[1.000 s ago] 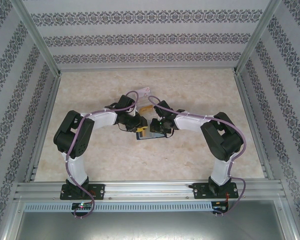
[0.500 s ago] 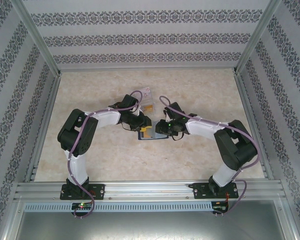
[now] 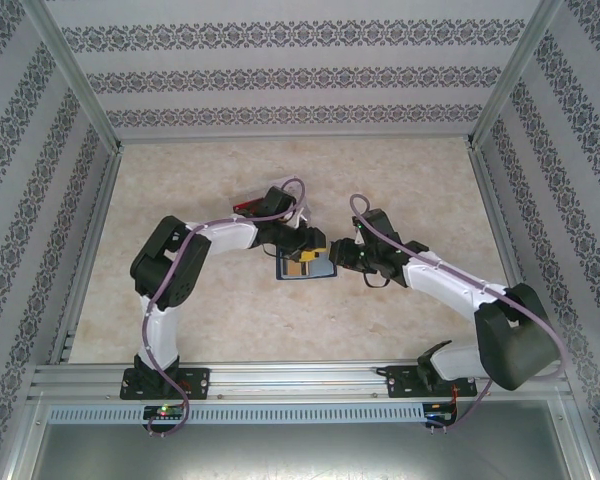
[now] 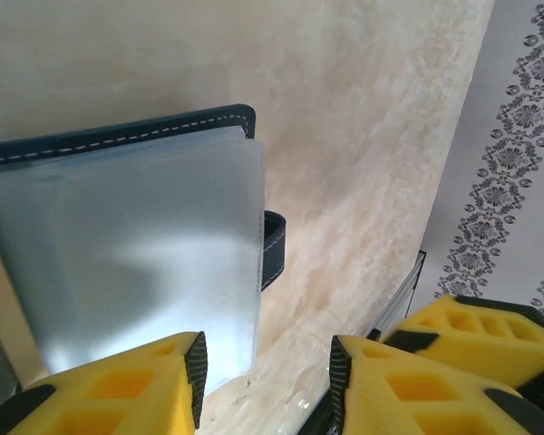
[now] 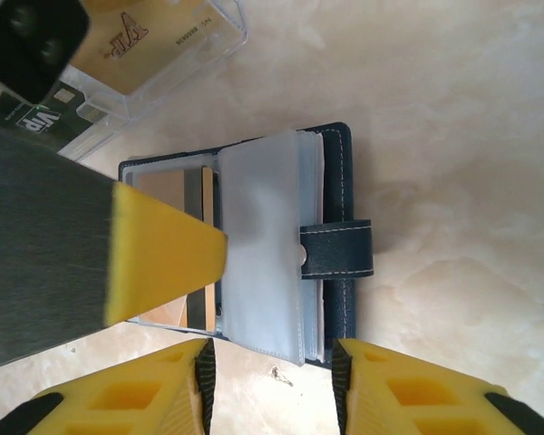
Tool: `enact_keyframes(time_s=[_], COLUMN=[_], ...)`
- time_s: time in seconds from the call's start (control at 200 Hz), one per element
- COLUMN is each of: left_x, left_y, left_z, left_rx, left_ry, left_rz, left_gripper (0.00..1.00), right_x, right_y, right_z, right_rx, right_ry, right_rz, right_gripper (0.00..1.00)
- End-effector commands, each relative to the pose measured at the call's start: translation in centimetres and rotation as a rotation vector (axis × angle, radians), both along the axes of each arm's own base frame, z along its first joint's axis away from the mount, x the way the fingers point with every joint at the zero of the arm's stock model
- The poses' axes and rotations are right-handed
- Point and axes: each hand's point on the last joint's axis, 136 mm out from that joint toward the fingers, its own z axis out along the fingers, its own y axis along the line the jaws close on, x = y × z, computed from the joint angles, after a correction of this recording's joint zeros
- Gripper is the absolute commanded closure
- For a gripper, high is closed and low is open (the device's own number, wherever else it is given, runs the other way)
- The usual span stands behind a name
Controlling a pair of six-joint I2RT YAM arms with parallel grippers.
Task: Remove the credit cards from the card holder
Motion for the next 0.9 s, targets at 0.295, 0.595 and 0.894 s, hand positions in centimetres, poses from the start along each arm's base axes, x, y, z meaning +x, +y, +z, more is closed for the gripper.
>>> enact_keyframes(time_s=[0.295, 0.595, 0.894], left_x=[0.5, 0.3, -0.2], left_y=[3.2, 9.6, 9.3], left_z=[1.8, 1.1, -2.1], left_rx=[0.145, 0.339, 0.357], left_ry=[-0.088, -0.120, -0.049], left_rz=[0.084, 0.225, 0.196], left_gripper=[0.67, 0.71, 0.76], right_x=[0.8, 1.4, 2.6], right_y=[1.8, 7.6, 7.7], right_z=[1.2, -0.1, -3.1], right_rx=[0.053, 0.128, 0.105], right_ry=[0.012, 0.121, 0.208], right_rz=[0.036, 0.139, 0.090], right_gripper=[0.54, 0.54, 0.69])
